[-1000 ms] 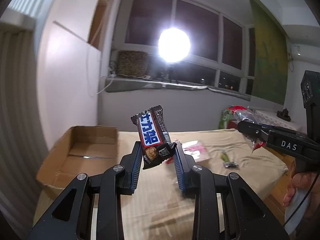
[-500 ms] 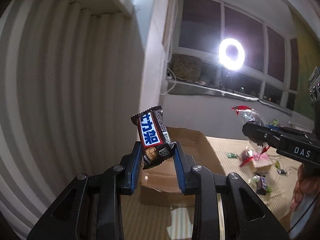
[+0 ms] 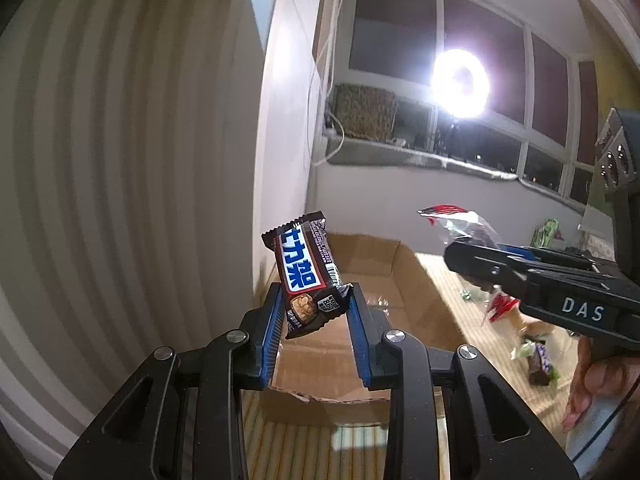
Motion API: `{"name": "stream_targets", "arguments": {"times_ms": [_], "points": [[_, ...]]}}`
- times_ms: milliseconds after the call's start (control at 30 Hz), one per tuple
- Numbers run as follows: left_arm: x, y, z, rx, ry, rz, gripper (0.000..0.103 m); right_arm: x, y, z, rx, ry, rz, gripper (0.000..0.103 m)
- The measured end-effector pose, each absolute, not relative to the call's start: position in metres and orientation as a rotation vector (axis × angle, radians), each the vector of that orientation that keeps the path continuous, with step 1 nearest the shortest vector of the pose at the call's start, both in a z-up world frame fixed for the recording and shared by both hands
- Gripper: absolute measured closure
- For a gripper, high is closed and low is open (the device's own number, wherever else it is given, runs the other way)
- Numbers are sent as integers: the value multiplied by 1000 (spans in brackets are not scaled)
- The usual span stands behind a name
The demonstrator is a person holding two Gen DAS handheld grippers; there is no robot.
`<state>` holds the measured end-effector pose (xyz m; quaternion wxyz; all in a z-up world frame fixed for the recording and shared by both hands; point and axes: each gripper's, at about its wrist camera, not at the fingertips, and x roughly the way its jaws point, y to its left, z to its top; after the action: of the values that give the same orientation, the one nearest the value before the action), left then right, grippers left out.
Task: Organize snacks
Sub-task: 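Carry both snacks to the cardboard box and open both tools to drop them, then move both tools back over the snacks on the bed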
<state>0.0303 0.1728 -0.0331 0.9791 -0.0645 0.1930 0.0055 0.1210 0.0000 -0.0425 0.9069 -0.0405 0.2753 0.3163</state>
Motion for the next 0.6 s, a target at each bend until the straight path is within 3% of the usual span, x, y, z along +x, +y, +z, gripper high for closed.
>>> {"name": "stream_targets", "arguments": {"times_ms": [33, 100, 167, 200, 600], "points": [[33, 174, -36, -135, 400, 3, 72, 126, 2, -48, -88, 585, 657, 49], [38, 174, -41, -139, 416, 14, 64, 129, 0, -53, -89, 574, 641, 43], [34, 175, -41, -137, 406, 48, 34, 132, -4, -54, -74, 573, 635, 43], [31, 176, -41, -139, 390, 58, 30, 133, -6, -54, -75, 571, 631, 43], [9, 176, -30, -137, 360, 96, 27, 99, -11, -35, -95, 520, 628, 43]]}}
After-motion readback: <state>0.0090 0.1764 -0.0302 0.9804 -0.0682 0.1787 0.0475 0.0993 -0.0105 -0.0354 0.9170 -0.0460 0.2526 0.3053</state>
